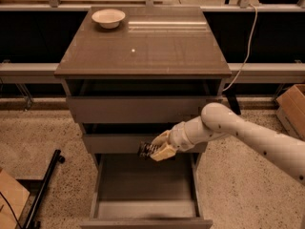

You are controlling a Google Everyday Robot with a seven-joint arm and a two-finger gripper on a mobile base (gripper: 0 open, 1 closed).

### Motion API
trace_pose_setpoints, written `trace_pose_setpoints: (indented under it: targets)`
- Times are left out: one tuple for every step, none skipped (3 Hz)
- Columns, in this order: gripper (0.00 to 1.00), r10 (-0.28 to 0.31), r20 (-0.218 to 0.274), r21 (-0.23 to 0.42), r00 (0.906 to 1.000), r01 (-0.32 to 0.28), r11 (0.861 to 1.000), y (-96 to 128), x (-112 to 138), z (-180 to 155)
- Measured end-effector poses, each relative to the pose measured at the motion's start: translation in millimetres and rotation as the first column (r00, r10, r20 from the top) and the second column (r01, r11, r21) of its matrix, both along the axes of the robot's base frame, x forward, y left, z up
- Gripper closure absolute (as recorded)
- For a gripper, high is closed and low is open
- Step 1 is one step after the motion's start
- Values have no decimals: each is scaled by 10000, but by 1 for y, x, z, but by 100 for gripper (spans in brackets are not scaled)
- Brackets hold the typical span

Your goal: Place rxbar chocolate into bottom drawer

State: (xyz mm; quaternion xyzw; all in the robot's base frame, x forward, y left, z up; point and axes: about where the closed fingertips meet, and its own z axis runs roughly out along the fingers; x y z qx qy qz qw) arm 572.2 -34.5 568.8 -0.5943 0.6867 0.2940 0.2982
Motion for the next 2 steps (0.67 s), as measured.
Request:
trace_pose_setpoints:
  targets:
    - [100, 141, 183, 733, 9997, -154, 9972, 18, 3, -31]
    - [100, 29, 84, 1205, 10000, -39, 9927, 37, 19, -89]
